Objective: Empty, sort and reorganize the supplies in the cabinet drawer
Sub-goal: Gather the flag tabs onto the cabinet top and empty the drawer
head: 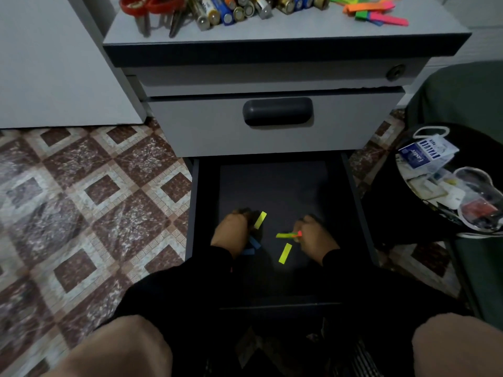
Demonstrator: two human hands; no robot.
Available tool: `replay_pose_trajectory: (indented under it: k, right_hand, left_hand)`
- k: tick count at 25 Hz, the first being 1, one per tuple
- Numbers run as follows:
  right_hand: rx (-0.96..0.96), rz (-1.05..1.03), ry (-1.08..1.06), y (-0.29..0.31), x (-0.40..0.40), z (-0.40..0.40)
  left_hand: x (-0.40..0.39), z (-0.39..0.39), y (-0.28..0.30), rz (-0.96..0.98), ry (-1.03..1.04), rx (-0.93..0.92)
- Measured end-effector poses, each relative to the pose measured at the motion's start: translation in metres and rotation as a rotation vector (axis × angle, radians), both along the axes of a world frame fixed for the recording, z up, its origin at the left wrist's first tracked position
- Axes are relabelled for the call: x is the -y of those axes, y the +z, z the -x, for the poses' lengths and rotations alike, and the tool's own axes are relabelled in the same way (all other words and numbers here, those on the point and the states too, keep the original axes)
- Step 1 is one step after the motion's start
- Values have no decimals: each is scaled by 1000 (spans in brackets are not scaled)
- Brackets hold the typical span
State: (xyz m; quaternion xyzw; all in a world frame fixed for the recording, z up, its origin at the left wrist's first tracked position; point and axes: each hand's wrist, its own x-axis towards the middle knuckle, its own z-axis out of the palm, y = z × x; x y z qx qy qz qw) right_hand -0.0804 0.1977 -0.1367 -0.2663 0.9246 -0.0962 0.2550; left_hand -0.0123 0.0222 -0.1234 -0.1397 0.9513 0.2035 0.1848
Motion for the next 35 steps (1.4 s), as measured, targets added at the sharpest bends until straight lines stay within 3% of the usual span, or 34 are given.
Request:
replay_pose_trajectory:
  k: [3,5,8,11,18,23,26,31,35]
  right_hand:
    - [145,142,-265,7,-3,26]
    - [222,205,-341,12,-3,37]
    - [231,193,-200,16,-5,37]
    - [245,130,-31,13,-5,20]
    - [279,136,70,12,-5,4]
    - [128,-34,240,13,-1,-11]
    - [50,-90,221,10,1,-16]
    - [37,-137,185,9,5,-14]
    - [24,-97,199,4,5,-14]
  left_hand:
    - [15,3,12,65,-17,-17]
    - [14,0,15,63,-98,73]
    - [-1,-13,11,149,-255,197]
    - [-8,-20,5,206,-312,165]
    - [-13,-17,5,194,-251,260]
    - [-3,-10,22,159,-90,235]
    - [8,-6,30,161,-32,198]
    - [-12,-35,20,233,-96,363]
    - [-15,-41,14,307,-86,368]
